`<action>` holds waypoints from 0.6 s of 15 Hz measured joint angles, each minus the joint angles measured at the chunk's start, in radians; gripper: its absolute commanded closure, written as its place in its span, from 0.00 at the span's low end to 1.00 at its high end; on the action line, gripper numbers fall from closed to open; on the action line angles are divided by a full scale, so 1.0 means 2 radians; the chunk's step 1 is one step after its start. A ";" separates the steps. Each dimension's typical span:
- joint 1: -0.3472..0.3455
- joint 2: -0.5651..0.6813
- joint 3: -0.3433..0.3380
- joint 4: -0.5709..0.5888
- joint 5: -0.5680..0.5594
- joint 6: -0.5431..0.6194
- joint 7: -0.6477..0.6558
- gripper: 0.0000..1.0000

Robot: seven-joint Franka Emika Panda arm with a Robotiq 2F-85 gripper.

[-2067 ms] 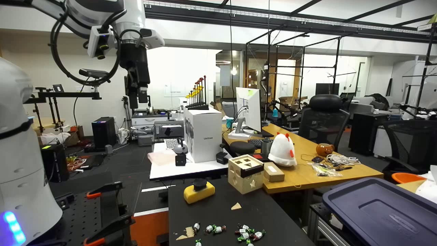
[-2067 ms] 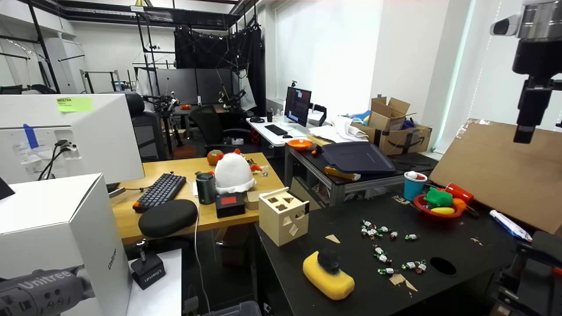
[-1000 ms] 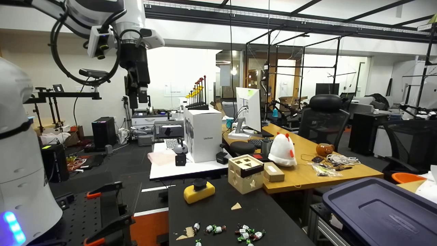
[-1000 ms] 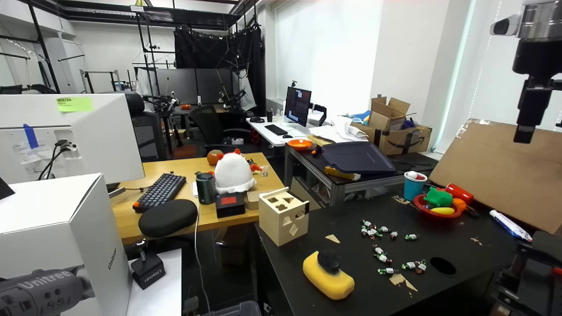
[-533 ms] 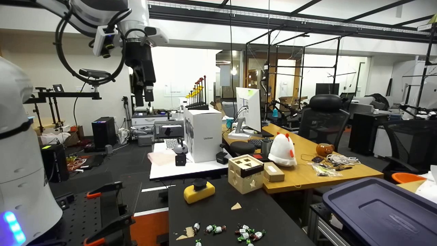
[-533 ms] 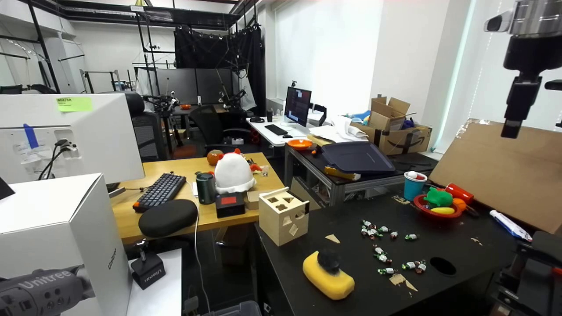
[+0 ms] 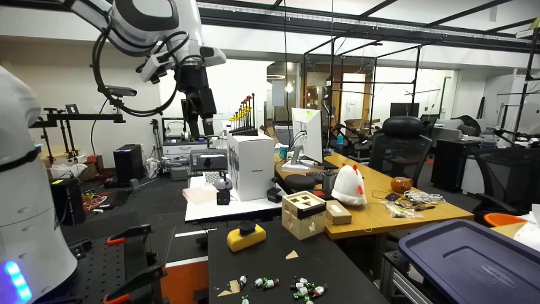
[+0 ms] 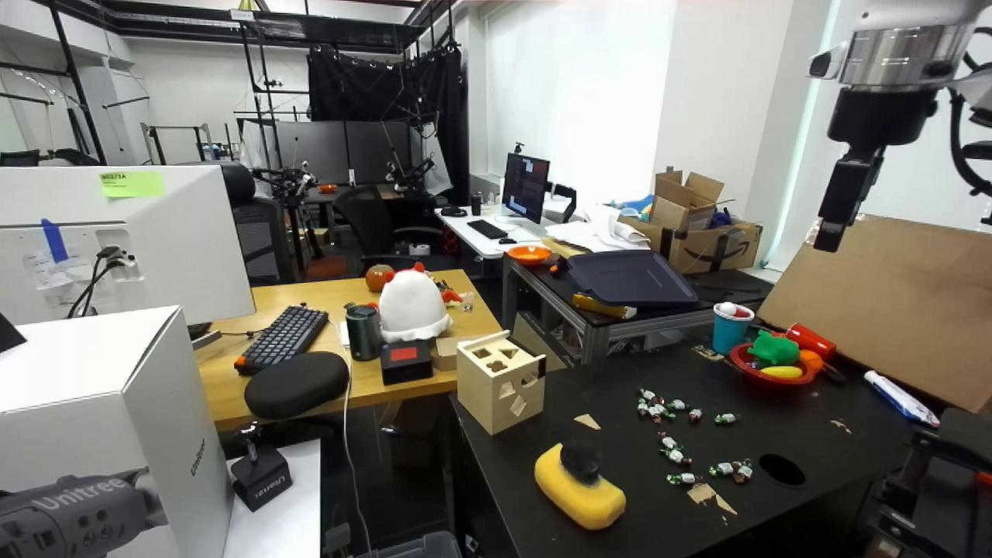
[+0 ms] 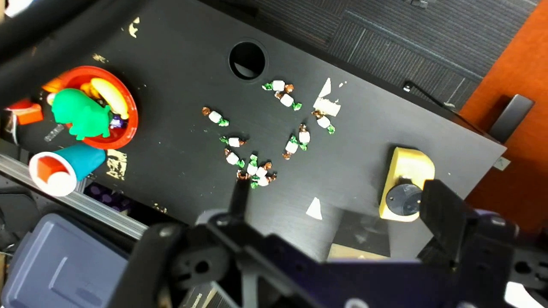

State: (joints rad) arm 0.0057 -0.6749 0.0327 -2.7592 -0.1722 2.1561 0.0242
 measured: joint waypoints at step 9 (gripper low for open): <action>0.000 0.127 -0.017 0.039 0.043 0.102 -0.002 0.00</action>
State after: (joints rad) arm 0.0066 -0.4211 -0.0012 -2.6815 -0.0871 2.3593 0.0211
